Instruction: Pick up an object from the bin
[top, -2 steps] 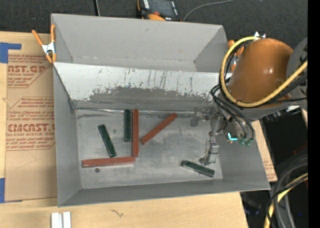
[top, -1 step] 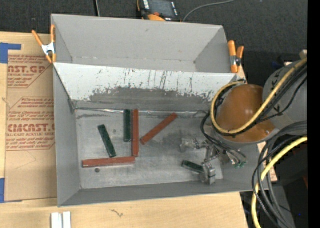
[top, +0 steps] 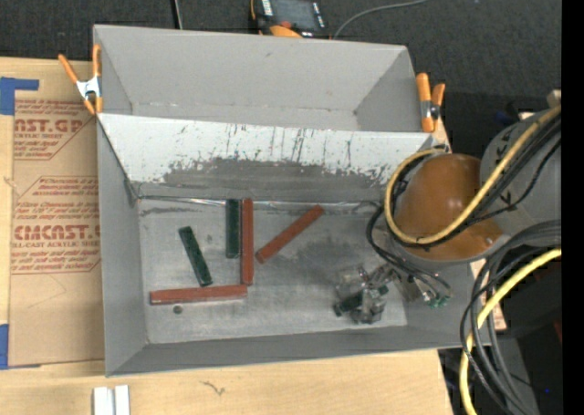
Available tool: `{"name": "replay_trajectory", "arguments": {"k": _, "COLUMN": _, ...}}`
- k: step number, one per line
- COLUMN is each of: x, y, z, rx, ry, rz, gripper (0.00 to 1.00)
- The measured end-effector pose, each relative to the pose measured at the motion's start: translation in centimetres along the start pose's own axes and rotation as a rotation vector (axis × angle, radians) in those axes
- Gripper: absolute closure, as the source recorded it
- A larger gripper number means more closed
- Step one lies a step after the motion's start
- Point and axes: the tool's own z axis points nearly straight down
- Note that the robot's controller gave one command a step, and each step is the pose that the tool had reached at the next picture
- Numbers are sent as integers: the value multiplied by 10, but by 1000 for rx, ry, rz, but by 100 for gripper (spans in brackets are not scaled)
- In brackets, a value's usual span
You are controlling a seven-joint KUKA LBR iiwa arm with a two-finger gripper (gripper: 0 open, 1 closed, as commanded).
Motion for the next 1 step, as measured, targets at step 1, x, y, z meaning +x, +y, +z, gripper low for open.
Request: {"name": "replay_trajectory", "arguments": {"k": 1, "x": -28, "y": 7, "z": -154, "rx": 4, "ry": -8, "rz": -176, "gripper": 100}}
